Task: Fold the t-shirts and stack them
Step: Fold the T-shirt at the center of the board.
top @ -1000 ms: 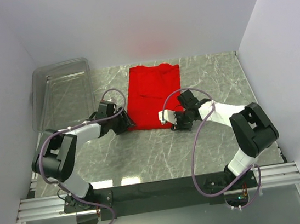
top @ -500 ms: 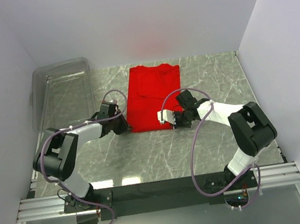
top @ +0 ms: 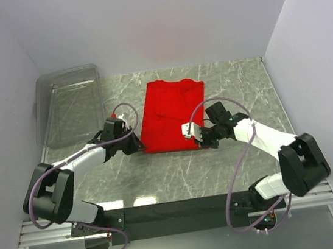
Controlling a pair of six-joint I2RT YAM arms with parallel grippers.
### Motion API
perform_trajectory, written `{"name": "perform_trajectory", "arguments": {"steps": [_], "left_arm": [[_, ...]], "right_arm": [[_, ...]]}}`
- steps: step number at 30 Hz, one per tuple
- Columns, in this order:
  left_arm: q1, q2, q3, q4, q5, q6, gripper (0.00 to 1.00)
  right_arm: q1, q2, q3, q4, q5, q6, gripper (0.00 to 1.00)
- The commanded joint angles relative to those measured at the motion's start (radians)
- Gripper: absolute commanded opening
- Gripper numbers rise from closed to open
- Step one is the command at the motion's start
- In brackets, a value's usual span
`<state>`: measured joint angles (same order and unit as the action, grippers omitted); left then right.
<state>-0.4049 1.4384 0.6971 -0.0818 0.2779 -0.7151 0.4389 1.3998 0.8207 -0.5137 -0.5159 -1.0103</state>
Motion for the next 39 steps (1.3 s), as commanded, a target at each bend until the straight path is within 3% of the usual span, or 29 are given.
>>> {"name": "perform_trajectory", "arguments": {"steps": [1,9,18,27,39], "left_arm": [[-0.008,-0.076,-0.036,-0.053,0.076,0.010,0.01],[-0.055,-0.263,-0.108,-0.213,0.171,-0.035,0.01],[-0.058,-0.464,-0.018,-0.407,0.231,-0.063,0.01],[-0.055,-0.313,0.128,-0.392,0.201,-0.004,0.01],[0.046,-0.050,0.337,-0.274,0.208,0.043,0.00]], "right_arm": [[-0.002,-0.102,-0.049,-0.115,-0.081,0.061,0.00],[0.000,-0.358,-0.150,-0.272,-0.128,0.088,0.00],[0.000,-0.432,-0.046,-0.433,-0.187,0.064,0.00],[-0.019,-0.349,0.100,-0.390,-0.216,0.114,0.00],[-0.218,-0.059,0.277,-0.394,-0.245,0.042,0.00]]}}
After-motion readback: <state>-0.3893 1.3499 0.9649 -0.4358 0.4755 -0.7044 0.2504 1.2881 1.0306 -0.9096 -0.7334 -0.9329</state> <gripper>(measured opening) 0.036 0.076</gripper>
